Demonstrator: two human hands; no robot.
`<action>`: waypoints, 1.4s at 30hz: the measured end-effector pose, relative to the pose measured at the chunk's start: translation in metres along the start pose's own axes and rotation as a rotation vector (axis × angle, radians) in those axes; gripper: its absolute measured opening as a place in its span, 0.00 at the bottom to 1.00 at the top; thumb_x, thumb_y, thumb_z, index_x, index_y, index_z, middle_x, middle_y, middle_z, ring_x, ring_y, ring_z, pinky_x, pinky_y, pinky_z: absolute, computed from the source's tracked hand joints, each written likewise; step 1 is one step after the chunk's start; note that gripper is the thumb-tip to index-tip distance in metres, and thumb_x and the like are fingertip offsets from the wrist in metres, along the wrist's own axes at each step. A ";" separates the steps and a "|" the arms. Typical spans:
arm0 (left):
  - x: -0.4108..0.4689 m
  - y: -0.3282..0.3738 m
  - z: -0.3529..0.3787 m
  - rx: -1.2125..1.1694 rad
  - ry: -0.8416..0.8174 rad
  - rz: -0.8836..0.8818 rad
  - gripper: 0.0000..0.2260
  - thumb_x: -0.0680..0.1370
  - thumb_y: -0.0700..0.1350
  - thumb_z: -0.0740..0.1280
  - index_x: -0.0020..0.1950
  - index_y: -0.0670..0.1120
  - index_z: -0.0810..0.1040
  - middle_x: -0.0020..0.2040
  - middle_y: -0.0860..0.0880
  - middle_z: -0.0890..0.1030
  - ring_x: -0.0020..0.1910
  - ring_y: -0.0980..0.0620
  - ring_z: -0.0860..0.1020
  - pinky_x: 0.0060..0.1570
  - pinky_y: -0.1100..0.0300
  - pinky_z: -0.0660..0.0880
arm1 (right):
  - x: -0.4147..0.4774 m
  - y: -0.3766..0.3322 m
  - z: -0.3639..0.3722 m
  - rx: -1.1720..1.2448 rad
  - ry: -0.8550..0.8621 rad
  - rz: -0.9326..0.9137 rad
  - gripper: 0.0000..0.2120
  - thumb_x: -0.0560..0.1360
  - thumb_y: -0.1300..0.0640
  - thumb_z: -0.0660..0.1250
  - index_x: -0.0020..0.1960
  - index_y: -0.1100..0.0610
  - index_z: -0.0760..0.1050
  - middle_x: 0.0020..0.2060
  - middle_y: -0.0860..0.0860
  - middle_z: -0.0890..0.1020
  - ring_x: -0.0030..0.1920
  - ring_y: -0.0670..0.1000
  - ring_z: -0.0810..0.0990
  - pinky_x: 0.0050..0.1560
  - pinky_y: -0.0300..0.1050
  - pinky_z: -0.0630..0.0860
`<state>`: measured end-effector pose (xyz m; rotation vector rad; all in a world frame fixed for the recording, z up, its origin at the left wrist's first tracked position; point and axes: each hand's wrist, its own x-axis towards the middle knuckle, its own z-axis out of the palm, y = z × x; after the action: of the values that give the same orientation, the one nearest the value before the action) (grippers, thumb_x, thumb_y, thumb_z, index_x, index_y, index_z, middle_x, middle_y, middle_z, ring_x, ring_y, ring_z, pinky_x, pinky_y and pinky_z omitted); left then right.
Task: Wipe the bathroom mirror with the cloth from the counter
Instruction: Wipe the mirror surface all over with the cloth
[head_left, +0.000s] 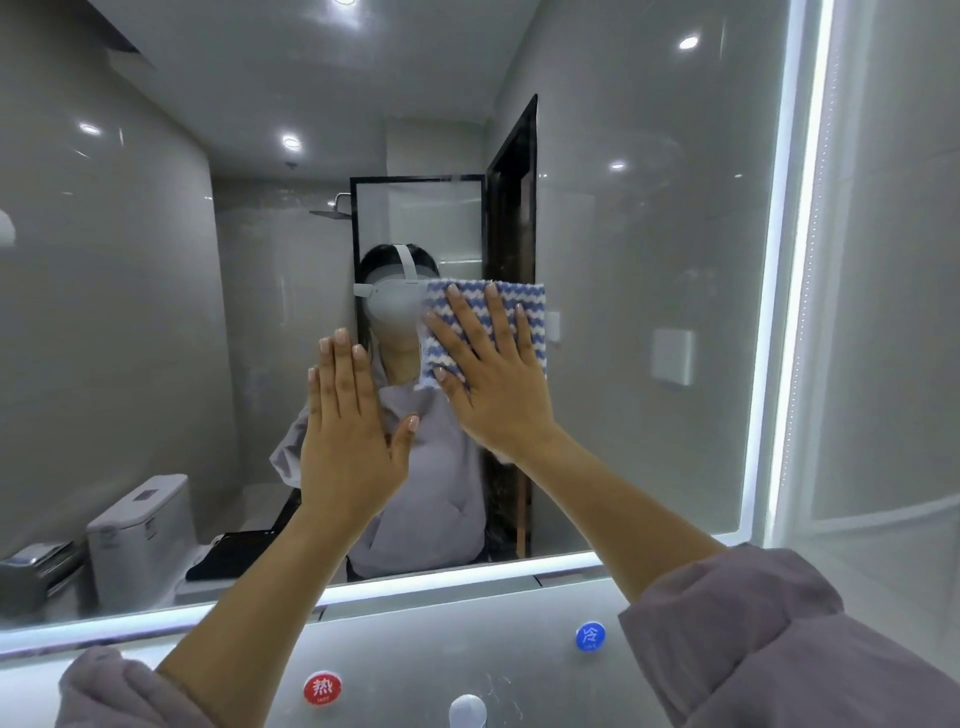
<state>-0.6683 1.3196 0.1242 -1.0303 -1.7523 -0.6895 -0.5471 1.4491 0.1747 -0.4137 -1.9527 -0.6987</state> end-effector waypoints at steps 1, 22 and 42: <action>0.000 0.000 0.000 0.011 -0.006 0.001 0.39 0.79 0.62 0.47 0.77 0.34 0.45 0.79 0.36 0.44 0.79 0.40 0.43 0.77 0.52 0.38 | 0.008 0.001 -0.003 0.009 0.006 0.010 0.27 0.81 0.42 0.44 0.78 0.49 0.51 0.78 0.52 0.52 0.78 0.59 0.46 0.76 0.58 0.43; 0.000 -0.002 0.001 0.063 -0.015 0.022 0.39 0.79 0.62 0.48 0.77 0.33 0.44 0.79 0.36 0.43 0.79 0.41 0.41 0.77 0.49 0.40 | 0.038 0.031 -0.015 -0.044 0.059 -0.069 0.26 0.82 0.44 0.48 0.78 0.50 0.52 0.78 0.53 0.54 0.77 0.62 0.48 0.75 0.62 0.46; -0.001 -0.004 0.002 0.055 0.011 0.040 0.39 0.79 0.61 0.50 0.77 0.33 0.44 0.79 0.35 0.44 0.78 0.40 0.42 0.77 0.47 0.44 | -0.006 0.114 -0.015 -0.123 0.014 -0.055 0.26 0.82 0.43 0.43 0.78 0.49 0.53 0.77 0.53 0.56 0.77 0.61 0.52 0.75 0.62 0.50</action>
<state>-0.6725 1.3190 0.1227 -1.0198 -1.7266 -0.6180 -0.4701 1.5285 0.2081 -0.4306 -1.9200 -0.8580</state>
